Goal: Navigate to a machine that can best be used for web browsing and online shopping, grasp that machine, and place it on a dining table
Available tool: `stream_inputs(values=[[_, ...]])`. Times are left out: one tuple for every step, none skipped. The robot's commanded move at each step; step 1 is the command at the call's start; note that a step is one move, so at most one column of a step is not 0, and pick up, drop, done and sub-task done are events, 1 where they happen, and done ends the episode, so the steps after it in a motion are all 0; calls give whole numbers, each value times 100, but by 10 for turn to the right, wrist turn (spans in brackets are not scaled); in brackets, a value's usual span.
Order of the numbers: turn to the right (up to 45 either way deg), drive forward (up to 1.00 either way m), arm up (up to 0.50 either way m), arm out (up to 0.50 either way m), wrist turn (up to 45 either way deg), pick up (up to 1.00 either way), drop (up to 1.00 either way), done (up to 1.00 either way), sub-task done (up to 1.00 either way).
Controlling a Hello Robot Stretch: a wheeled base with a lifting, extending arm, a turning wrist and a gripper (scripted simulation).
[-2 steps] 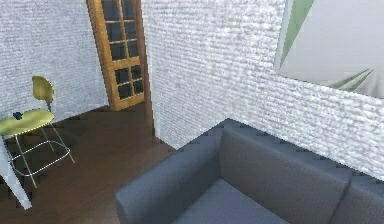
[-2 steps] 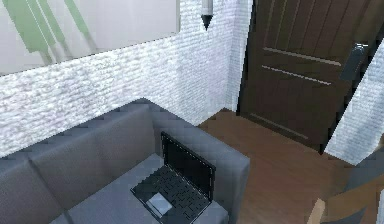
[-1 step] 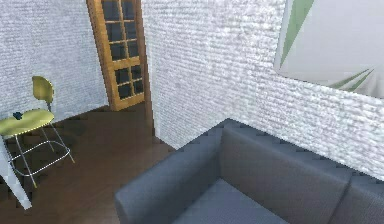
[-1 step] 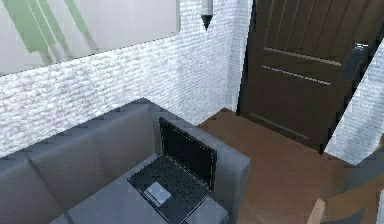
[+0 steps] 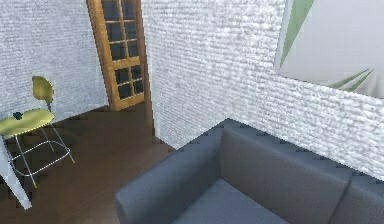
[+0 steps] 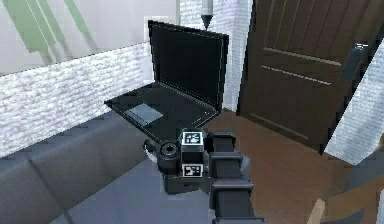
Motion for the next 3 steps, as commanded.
stream_inputs(values=[[0, 0, 8, 0, 0, 0, 0, 0, 0], [0, 0, 0, 0, -450, 0, 0, 0, 0], [0, 0, 0, 0, -450, 0, 0, 0, 0]])
